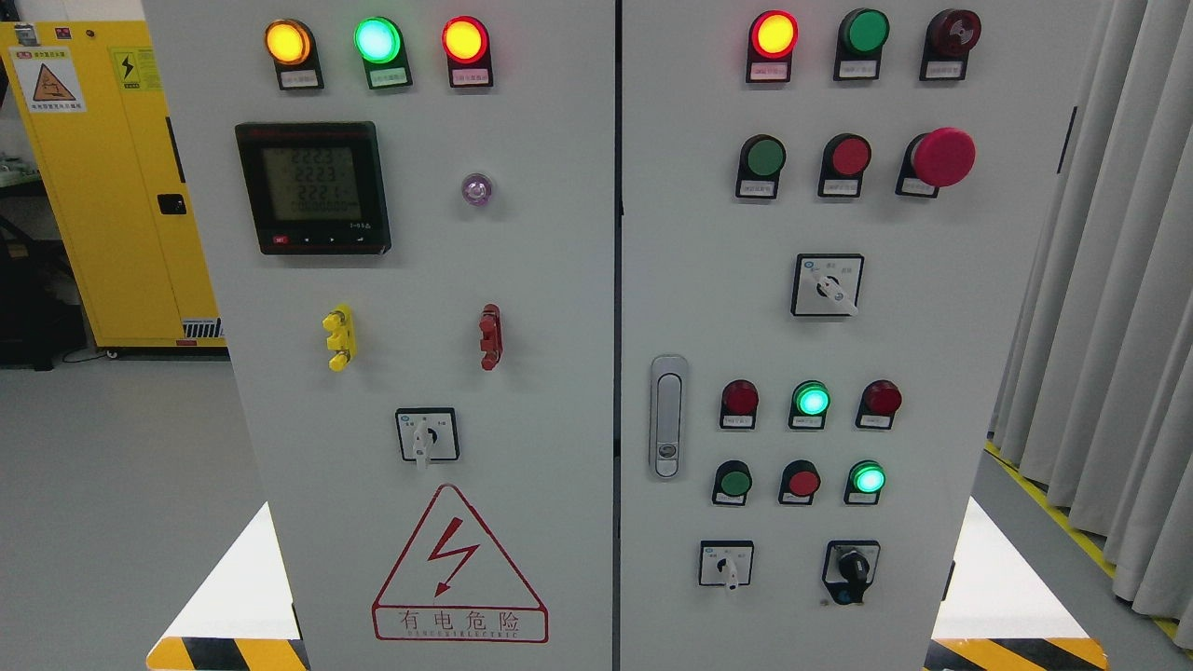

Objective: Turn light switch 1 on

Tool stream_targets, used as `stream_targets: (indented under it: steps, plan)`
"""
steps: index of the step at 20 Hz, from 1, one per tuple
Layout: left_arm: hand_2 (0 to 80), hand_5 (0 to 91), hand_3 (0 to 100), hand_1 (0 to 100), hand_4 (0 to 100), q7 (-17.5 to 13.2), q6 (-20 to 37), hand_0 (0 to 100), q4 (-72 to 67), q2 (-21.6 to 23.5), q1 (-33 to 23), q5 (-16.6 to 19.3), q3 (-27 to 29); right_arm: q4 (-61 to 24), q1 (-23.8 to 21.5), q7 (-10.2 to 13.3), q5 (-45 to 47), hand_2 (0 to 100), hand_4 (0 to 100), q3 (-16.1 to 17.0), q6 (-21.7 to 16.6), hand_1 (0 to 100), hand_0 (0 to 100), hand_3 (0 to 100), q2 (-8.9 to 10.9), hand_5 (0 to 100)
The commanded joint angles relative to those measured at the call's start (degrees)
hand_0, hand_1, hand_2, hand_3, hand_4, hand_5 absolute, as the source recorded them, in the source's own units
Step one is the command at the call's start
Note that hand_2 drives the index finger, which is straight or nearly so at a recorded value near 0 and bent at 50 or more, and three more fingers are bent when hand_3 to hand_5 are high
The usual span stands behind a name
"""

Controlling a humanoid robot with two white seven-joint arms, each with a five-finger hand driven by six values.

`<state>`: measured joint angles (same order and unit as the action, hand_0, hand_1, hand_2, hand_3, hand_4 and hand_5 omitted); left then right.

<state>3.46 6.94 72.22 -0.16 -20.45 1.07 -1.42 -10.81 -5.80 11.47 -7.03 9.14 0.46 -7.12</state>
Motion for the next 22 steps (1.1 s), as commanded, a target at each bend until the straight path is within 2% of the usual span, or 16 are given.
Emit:
stream_targets:
  steps: [1,7,11,22]
  plan:
    - [53.1,73.8,78,52,84,0.67,0.35,15,24.26,1.13,-0.38,0.51,-0.42,0.0,0.0,-0.05,0.0,4,0,0.0,-0.02,50,0,0,0.0,0]
    - [56.7,76.7,83,54,86,0.67,0.09,11,31.57,1.04,0.67,0.51,-0.33,0.0,0.0,-0.05,0.0,4,0,0.0,-0.02,50,0,0,0.0,0]
    - [58.6,80.2,88,55,87,0.75,-0.79,9,32.19,0.25,4.62,0.51,-0.16,0.0,0.0,-0.04,0.0,4,0,0.0,-0.02,50,0,0,0.0,0]
    - [57.5,84.1,90,59,88,2.43,-13.52,8,39.65,-1.07,11.13,1.12,-0.42,0.0,0.0,-0.05,0.0,4,0,0.0,-0.02,50,0,0,0.0,0]
